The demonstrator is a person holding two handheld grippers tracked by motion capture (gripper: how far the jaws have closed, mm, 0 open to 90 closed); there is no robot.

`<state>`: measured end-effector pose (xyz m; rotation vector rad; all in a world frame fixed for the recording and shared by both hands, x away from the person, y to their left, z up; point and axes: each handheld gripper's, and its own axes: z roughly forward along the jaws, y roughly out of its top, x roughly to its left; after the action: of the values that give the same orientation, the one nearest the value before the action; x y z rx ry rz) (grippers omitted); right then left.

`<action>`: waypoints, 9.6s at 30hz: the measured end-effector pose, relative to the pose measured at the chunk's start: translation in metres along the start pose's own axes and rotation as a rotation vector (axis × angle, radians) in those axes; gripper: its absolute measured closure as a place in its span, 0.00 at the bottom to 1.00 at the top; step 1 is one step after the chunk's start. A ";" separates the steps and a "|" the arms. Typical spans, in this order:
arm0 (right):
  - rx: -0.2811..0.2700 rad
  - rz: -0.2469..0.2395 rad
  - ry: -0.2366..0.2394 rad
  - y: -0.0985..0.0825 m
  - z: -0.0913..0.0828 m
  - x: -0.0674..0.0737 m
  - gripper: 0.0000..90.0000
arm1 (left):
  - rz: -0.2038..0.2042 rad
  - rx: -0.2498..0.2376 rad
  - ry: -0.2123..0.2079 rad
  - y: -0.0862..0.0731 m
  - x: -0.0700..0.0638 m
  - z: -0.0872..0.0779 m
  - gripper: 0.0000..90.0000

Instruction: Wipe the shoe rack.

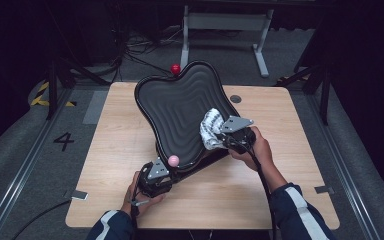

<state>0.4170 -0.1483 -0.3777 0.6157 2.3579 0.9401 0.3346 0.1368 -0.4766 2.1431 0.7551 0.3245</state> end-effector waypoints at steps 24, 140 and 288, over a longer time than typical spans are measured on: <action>-0.046 0.113 -0.180 0.000 0.006 -0.034 0.90 | -0.044 -0.020 -0.008 -0.003 0.008 -0.001 0.79; 0.006 0.003 -0.075 -0.014 -0.005 -0.007 0.91 | -0.065 -0.028 -0.028 -0.003 0.011 -0.001 0.79; -0.140 0.070 -0.229 0.073 0.032 -0.044 0.89 | -0.054 -0.019 -0.075 -0.014 -0.009 -0.014 0.80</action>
<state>0.4858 -0.1103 -0.3311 0.7134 2.0620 0.9992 0.3153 0.1472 -0.4782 2.1011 0.7619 0.2203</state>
